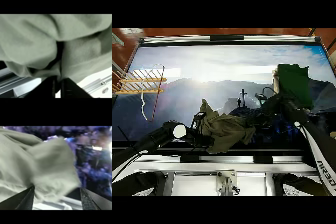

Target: Fold the shirts.

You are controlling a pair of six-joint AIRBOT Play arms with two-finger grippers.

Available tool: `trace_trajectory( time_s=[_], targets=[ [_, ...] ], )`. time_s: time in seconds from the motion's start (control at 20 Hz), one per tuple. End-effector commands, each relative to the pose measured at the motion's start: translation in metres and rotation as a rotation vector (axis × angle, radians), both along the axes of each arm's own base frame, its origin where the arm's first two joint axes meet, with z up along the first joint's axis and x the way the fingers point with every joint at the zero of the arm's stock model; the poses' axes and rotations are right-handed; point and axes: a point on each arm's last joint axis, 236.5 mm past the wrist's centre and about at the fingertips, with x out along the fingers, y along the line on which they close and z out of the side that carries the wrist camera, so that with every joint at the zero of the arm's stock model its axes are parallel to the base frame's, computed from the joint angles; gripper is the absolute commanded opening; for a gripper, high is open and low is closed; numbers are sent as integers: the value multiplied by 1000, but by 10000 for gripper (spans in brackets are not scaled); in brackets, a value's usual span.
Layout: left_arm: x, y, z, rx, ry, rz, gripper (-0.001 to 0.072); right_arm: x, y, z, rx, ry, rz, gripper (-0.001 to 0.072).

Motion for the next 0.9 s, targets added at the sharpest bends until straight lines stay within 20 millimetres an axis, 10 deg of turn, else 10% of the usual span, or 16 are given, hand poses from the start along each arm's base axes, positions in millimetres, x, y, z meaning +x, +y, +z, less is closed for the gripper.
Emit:
trace_trajectory(
  time_s=[0.0, 0.1, 0.15, 0.2, 0.4, 0.5, 0.65, 0.75, 0.85],
  targets=[
    [3, -3, -1, -12, -24, -15, 35, 4, 31, -15, 45, -28, 52, 684],
    [7, 1, 2, 7, -48, -54, 34, 7, 43, -18, 45, -68, 85, 670],
    [11, 5, 6, 28, -59, -74, 34, 9, 47, -17, 49, -88, 102, 465],
    [17, 12, 11, 56, -78, -96, 33, 9, 47, -15, 49, -95, 103, 100],
    [73, 53, 71, 211, -277, -160, 33, 39, 42, 48, 96, -264, 75, 60],
    [113, 67, 143, 228, -465, -125, 33, 65, 40, 125, 149, -479, 79, 60],
    [146, 62, 316, 71, -878, -83, 33, 78, 41, 292, 264, -908, 86, 60],
    [127, 60, 451, -107, -1158, -31, 34, 51, 39, 419, 408, -1204, 46, 60],
    [75, 52, 550, -298, -1382, -95, 34, 9, 31, 506, 543, -1397, 15, 60]
  ],
)
